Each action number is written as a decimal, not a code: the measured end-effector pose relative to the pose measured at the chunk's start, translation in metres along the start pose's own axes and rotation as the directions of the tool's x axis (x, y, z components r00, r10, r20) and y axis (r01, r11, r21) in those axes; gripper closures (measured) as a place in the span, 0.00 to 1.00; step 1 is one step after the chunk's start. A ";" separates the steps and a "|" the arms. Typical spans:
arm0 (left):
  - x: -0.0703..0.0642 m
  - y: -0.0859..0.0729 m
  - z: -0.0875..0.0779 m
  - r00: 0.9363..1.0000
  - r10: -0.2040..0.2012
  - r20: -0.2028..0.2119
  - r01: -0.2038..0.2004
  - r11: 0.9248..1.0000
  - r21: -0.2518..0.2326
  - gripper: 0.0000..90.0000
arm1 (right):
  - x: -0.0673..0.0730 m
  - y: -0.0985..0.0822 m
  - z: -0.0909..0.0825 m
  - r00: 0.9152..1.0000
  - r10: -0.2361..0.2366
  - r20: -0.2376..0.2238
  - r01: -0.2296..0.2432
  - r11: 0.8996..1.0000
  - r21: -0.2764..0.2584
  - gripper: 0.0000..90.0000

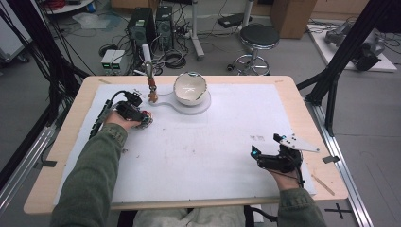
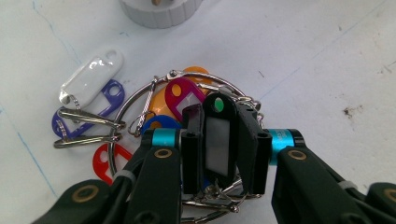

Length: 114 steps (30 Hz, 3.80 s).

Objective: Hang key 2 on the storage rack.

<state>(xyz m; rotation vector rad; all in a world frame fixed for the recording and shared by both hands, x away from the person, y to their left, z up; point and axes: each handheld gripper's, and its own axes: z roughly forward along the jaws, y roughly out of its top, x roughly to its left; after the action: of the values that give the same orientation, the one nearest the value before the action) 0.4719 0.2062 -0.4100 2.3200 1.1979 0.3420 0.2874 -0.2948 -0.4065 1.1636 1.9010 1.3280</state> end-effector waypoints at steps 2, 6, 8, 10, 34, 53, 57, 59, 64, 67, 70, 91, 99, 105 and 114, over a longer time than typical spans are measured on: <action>-0.001 0.000 0.000 1.000 0.005 -0.006 -0.005 1.000 0.000 0.89 | 0.000 0.000 0.000 1.000 0.000 -0.001 0.000 1.000 -0.001 0.01; -0.002 0.001 -0.005 1.000 0.017 -0.018 -0.017 1.000 -0.024 0.91 | 0.000 0.000 -0.001 1.000 0.000 -0.002 0.000 1.000 0.000 0.01; -0.001 0.001 -0.009 1.000 0.010 -0.018 -0.011 0.999 -0.039 0.93 | 0.000 0.000 -0.001 1.000 0.000 0.000 0.000 1.000 0.000 0.01; 0.000 0.000 -0.012 1.000 0.009 -0.028 -0.010 0.999 -0.040 0.94 | 0.000 0.000 -0.001 1.000 -0.002 0.000 0.002 1.000 0.000 0.01; 0.019 -0.007 -0.071 0.999 -0.035 -0.040 0.029 0.990 -0.141 0.95 | 0.000 0.000 -0.002 1.000 0.002 0.009 -0.002 1.000 -0.002 0.01; 0.033 0.003 -0.123 0.990 -0.095 -0.104 0.072 0.976 -0.205 0.95 | 0.000 0.000 -0.001 1.000 0.005 0.014 -0.005 1.000 0.000 0.01; 0.030 0.009 -0.134 0.990 -0.088 -0.106 0.064 0.974 -0.218 0.95 | 0.001 0.000 -0.002 1.000 0.006 0.015 -0.006 1.000 0.000 0.01; 0.030 0.010 -0.137 0.991 -0.085 -0.107 0.060 0.974 -0.218 0.95 | 0.000 0.000 -0.003 1.000 0.009 0.016 -0.009 1.000 -0.001 0.01; 0.033 0.013 -0.146 0.988 -0.109 -0.111 0.080 0.969 -0.235 0.95 | 0.000 0.000 -0.003 1.000 0.007 0.015 -0.007 1.000 -0.001 0.01; 0.037 0.013 -0.148 0.985 -0.137 -0.107 0.108 0.964 -0.243 0.95 | 0.000 0.000 -0.003 1.000 0.003 0.016 -0.003 1.000 -0.006 0.01; 0.039 0.015 -0.149 0.982 -0.162 -0.099 0.134 0.959 -0.248 0.95 | -0.001 -0.001 -0.003 1.000 0.012 0.016 -0.012 1.000 -0.003 0.01; 0.042 0.045 -0.182 0.973 -0.215 -0.089 0.171 0.920 -0.352 0.95 | -0.001 -0.001 -0.002 1.000 0.011 0.012 -0.011 1.000 -0.002 0.01; 0.047 0.055 -0.184 0.969 -0.246 -0.032 0.215 0.896 -0.388 0.95 | 0.000 0.000 -0.003 1.000 0.013 0.012 -0.013 1.000 -0.004 0.01; 0.059 0.055 -0.180 0.961 -0.269 0.065 0.272 0.874 -0.402 0.95 | -0.001 -0.001 -0.004 1.000 0.013 0.012 -0.013 1.000 -0.009 0.01; 0.067 0.058 -0.179 0.943 -0.324 0.075 0.324 0.844 -0.427 0.95 | 0.000 -0.001 -0.005 1.000 0.017 0.015 -0.017 1.000 -0.010 0.01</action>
<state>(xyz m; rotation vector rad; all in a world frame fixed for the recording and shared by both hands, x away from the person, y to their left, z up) 0.4724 0.2896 -0.2282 1.7002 1.3309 0.4355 0.2826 -0.2972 -0.4052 1.1841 1.8754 1.3321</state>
